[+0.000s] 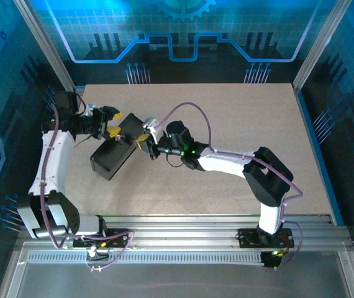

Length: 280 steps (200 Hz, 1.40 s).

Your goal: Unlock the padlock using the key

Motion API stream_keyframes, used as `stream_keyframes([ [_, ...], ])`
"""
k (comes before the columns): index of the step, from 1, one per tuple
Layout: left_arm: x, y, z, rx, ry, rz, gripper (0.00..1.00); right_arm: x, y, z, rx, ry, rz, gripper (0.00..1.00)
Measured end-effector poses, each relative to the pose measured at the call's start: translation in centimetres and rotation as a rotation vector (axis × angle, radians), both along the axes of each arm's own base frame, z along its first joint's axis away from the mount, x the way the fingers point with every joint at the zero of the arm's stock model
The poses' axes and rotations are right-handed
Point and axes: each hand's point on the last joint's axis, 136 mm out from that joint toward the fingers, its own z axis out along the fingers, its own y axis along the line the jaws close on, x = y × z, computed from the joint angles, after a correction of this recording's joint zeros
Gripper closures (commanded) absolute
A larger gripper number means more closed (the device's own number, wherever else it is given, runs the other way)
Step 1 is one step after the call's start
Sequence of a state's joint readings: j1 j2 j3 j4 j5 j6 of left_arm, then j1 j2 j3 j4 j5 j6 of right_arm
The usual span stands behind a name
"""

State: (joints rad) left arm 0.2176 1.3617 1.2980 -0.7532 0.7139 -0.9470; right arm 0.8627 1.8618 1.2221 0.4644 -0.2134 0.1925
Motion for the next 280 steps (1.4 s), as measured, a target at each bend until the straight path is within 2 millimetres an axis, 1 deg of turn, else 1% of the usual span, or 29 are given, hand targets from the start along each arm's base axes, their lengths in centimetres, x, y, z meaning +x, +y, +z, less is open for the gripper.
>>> stream_keyframes([
  [24,0.5,3.2,-0.8,0.112,-0.002,0.058,0.47,0.3,0.5,-0.7,-0.015,0.032,0.001,1.00],
  [41,0.5,5.5,-1.4,0.237,0.006,0.084,0.47,0.5,0.6,-1.4,-0.028,0.057,0.000,1.00],
  [62,0.0,7.2,-2.3,0.372,0.023,0.080,0.47,0.7,0.7,-2.1,-0.042,0.081,0.001,1.00],
  [84,-0.8,8.4,-3.4,0.475,0.056,0.057,0.49,1.0,1.2,-1.8,-0.039,0.091,0.005,1.00],
  [104,-1.3,8.6,-4.6,0.516,0.077,0.021,0.52,1.3,1.7,-1.5,-0.033,0.107,0.008,1.00],
  [130,-2.2,8.3,-6.6,0.521,0.122,-0.031,0.56,1.6,2.1,-1.2,-0.026,0.145,0.001,0.99],
  [147,-2.5,8.2,-7.1,0.527,0.127,-0.052,0.59,1.8,2.5,-1.1,-0.032,0.173,0.001,0.98],
  [178,-2.7,8.1,-7.5,0.534,0.132,-0.078,0.61,2.3,3.4,-0.6,-0.052,0.207,0.006,0.87],
  [200,-2.7,8.1,-7.5,0.537,0.130,-0.085,0.61,1.9,3.3,-0.8,-0.083,0.212,0.028,0.80],
  [219,-2.8,8.0,-7.8,0.535,0.134,-0.090,0.61,1.4,3.0,-1.5,-0.121,0.223,0.062,0.74],
  [234,-2.9,8.0,-7.9,0.533,0.138,-0.091,0.62,1.3,2.3,-1.8,-0.149,0.234,0.095,0.71],
  [250,-2.9,7.9,-8.0,0.530,0.138,-0.092,0.62,2.0,1.3,-1.8,-0.171,0.235,0.109,0.69],
  [264,-2.9,7.9,-8.0,0.527,0.136,-0.093,0.62,2.8,0.5,-1.4,-0.181,0.221,0.114,0.67],
  [280,-2.9,7.8,-8.0,0.522,0.133,-0.095,0.62,3.6,-0.1,-0.5,-0.185,0.201,0.121,0.67],
])
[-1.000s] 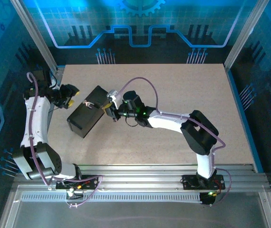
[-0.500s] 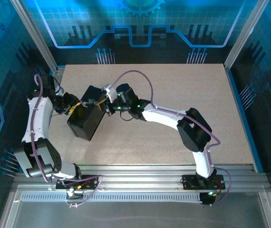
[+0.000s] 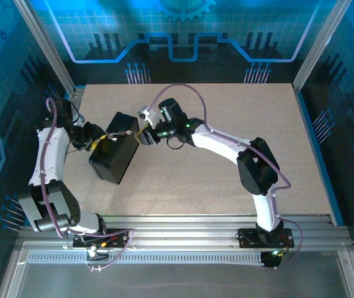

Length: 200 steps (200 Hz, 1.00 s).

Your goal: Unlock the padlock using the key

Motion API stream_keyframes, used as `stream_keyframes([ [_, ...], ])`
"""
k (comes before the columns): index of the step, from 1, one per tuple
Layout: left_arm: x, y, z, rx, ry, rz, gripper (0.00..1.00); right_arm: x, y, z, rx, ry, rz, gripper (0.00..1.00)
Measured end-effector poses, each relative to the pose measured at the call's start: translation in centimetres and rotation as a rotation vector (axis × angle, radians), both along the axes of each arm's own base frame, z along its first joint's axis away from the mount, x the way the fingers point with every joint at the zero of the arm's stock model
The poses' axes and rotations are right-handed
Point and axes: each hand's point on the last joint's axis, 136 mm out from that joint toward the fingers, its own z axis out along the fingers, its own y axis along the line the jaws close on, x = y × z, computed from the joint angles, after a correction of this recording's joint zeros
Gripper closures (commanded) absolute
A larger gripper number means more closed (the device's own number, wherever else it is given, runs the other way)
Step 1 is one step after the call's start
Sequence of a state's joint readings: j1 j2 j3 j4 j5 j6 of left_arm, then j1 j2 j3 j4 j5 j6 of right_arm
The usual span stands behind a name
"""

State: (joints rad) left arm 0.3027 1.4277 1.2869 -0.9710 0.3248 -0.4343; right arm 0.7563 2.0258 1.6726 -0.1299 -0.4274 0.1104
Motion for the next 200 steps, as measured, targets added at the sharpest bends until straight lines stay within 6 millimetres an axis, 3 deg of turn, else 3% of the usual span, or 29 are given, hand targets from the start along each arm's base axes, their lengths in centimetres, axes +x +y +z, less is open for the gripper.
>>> stream_keyframes([
  [29,0.0,-0.1,0.0,-0.006,-0.001,-0.002,0.62,1.0,1.1,3.1,0.018,-0.052,0.051,0.63],
  [60,0.0,-0.6,0.0,-0.012,-0.001,-0.015,0.62,2.0,2.9,5.2,0.025,-0.130,0.122,0.51],
  [77,0.1,-1.2,0.0,-0.015,0.000,-0.034,0.62,2.2,3.2,4.6,0.001,-0.154,0.155,0.49],
  [137,0.8,-2.7,-0.2,-0.047,-0.013,-0.082,0.63,1.8,2.6,-0.1,-0.117,-0.225,0.284,0.45],
  [200,1.9,-4.5,-0.2,-0.068,-0.035,-0.140,0.63,2.1,1.9,0.3,-0.102,-0.285,0.353,0.45],
])
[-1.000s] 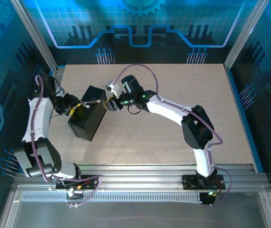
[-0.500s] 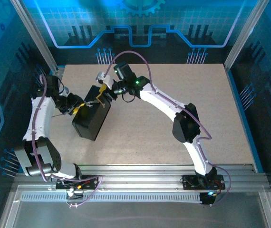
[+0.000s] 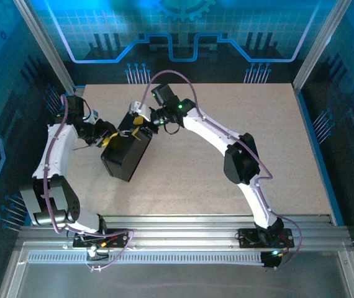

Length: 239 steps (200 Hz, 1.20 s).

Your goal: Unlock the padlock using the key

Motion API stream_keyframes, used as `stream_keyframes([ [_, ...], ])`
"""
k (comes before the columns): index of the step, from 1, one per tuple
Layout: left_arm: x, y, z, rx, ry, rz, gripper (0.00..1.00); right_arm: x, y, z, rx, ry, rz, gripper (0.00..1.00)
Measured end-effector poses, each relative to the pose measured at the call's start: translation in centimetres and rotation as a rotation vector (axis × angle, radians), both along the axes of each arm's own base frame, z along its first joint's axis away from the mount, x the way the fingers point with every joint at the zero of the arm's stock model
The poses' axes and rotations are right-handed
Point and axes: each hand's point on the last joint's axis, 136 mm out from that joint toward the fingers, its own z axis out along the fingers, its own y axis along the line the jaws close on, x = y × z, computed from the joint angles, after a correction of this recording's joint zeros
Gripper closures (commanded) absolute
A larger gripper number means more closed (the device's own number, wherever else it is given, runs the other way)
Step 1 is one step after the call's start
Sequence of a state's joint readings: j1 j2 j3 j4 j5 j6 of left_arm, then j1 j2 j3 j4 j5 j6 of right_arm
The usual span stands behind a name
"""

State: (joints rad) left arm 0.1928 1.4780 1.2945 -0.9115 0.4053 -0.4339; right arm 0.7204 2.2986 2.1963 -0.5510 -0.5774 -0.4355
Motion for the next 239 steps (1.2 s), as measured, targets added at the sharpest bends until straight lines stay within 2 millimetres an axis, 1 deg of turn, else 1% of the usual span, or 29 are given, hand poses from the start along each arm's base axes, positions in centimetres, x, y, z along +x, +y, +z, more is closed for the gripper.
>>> stream_keyframes([
  [26,0.2,-0.4,0.0,-0.003,0.000,-0.012,0.64,0.3,0.4,0.2,0.005,-0.024,0.022,0.52],
  [40,0.2,-0.4,0.0,-0.004,0.000,-0.013,0.63,0.2,0.4,-0.4,-0.006,-0.020,0.032,0.55],
  [50,0.2,-0.4,0.0,-0.003,0.000,-0.014,0.64,0.1,0.4,-0.9,-0.015,-0.016,0.040,0.55],
  [63,0.2,-0.4,0.0,-0.003,-0.001,-0.014,0.64,0.1,0.3,-0.9,-0.014,-0.020,0.045,0.56],
  [103,0.2,-0.5,0.0,-0.004,0.002,-0.015,0.64,0.1,0.3,-0.8,-0.012,-0.026,0.049,0.76],
  [136,0.2,-0.5,0.0,-0.004,0.004,-0.013,0.62,0.1,0.4,-0.8,-0.007,0.008,0.034,0.87],
  [163,0.1,-0.4,0.0,0.000,0.011,-0.010,0.58,-0.1,0.2,-0.7,-0.016,0.052,-0.020,0.95],
  [202,-0.4,-1.0,0.0,0.001,0.031,-0.023,0.57,-1.3,-0.7,-0.5,-0.072,0.086,-0.151,0.99],
  [239,-0.5,-0.9,0.0,0.006,0.038,-0.022,0.57,-1.4,-0.9,-0.6,-0.122,0.079,-0.247,0.99],
])
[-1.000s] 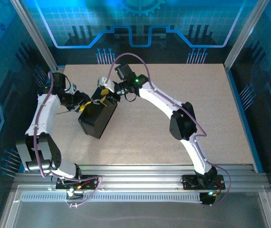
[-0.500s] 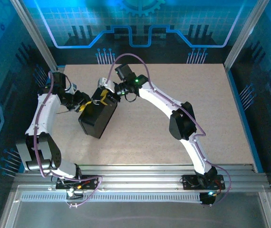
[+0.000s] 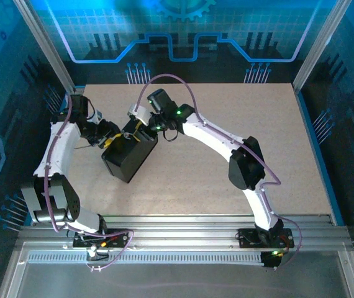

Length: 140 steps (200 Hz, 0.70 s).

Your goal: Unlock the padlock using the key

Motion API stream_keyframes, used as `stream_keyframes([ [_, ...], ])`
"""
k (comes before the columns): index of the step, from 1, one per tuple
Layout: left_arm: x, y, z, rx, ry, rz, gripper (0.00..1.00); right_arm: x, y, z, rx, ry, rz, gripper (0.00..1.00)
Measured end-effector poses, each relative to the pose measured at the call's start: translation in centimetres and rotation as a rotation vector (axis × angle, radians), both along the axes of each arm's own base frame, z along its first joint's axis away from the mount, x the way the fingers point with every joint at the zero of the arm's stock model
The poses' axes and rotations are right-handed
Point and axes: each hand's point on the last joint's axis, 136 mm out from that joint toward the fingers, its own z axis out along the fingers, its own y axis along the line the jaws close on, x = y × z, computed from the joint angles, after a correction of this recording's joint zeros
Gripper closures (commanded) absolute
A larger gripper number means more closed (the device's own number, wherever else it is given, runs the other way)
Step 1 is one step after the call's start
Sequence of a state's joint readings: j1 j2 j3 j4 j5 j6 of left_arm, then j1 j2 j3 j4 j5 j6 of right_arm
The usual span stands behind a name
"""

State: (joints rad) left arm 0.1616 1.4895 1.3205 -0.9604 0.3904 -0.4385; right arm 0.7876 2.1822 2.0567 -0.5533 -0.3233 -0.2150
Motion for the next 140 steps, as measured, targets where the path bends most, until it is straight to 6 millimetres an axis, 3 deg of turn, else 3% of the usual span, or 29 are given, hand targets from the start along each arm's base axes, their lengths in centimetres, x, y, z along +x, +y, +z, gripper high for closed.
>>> stream_keyframes([
  [74,-0.2,0.0,0.1,-0.018,0.005,0.001,0.59,0.9,-1.5,1.0,-0.085,-0.057,-0.062,1.00],
  [140,-0.5,-0.5,0.2,-0.037,0.009,-0.027,0.61,2.9,-3.3,0.4,-0.146,-0.077,-0.189,1.00],
])
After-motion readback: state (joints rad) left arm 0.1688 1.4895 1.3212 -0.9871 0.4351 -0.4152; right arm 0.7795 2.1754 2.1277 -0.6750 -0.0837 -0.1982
